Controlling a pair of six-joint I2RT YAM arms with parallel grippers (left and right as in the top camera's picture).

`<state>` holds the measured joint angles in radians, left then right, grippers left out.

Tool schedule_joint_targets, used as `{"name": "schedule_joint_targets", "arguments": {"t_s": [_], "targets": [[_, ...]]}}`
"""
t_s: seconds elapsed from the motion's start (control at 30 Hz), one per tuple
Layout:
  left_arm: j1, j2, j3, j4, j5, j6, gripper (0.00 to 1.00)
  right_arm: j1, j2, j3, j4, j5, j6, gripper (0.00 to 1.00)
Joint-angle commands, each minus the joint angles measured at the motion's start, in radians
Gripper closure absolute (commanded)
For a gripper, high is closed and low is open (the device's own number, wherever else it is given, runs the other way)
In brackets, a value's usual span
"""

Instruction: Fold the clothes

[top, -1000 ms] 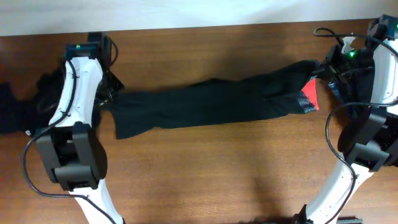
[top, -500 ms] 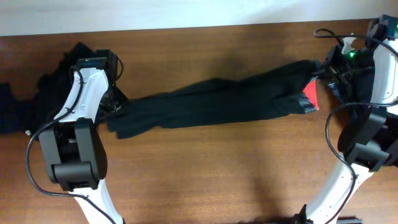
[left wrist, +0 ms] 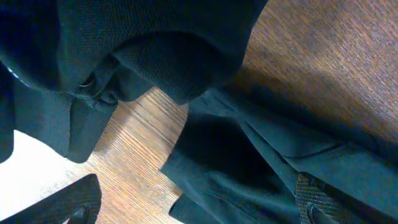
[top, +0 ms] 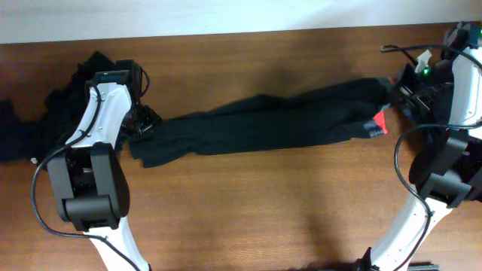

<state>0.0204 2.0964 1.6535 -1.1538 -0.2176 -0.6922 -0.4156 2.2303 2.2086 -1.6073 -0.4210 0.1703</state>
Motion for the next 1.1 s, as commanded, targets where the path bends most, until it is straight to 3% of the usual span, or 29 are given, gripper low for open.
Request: {"name": "schedule_joint_targets", "arguments": {"t_s": [0.0, 0.23, 0.3, 0.37, 0.43, 0.47, 0.5, 1.07], "targets": [[0.007, -0.02, -0.007, 0.003, -0.015, 0.005, 0.01, -0.004, -0.03, 0.011, -0.005, 0.146, 0.063, 0.96], [0.007, -0.02, -0.007, 0.014, -0.014, 0.005, 0.01, -0.003, -0.029, -0.037, 0.0, 0.245, 0.106, 0.94], [0.007, -0.02, -0.007, 0.018, -0.014, 0.005, 0.01, -0.002, -0.029, -0.068, 0.003, 0.262, 0.105, 0.76], [0.007, -0.02, -0.007, 0.02, -0.014, 0.005, 0.01, -0.001, -0.029, -0.104, 0.011, 0.272, 0.105, 0.35], [0.007, -0.02, -0.007, 0.022, -0.015, 0.005, 0.01, 0.002, -0.029, -0.139, 0.017, 0.277, 0.105, 0.18], [0.007, -0.02, -0.007, 0.026, -0.015, 0.005, 0.01, 0.003, -0.029, -0.164, 0.023, 0.28, 0.105, 0.04], [0.007, -0.02, -0.007, 0.029, -0.015, 0.005, 0.01, 0.003, -0.029, -0.175, 0.028, 0.281, 0.105, 0.01], [0.009, -0.021, -0.007, 0.04, -0.011, 0.047, 0.02, 0.015, -0.029, -0.188, 0.174, 0.268, 0.043, 0.01]]}}
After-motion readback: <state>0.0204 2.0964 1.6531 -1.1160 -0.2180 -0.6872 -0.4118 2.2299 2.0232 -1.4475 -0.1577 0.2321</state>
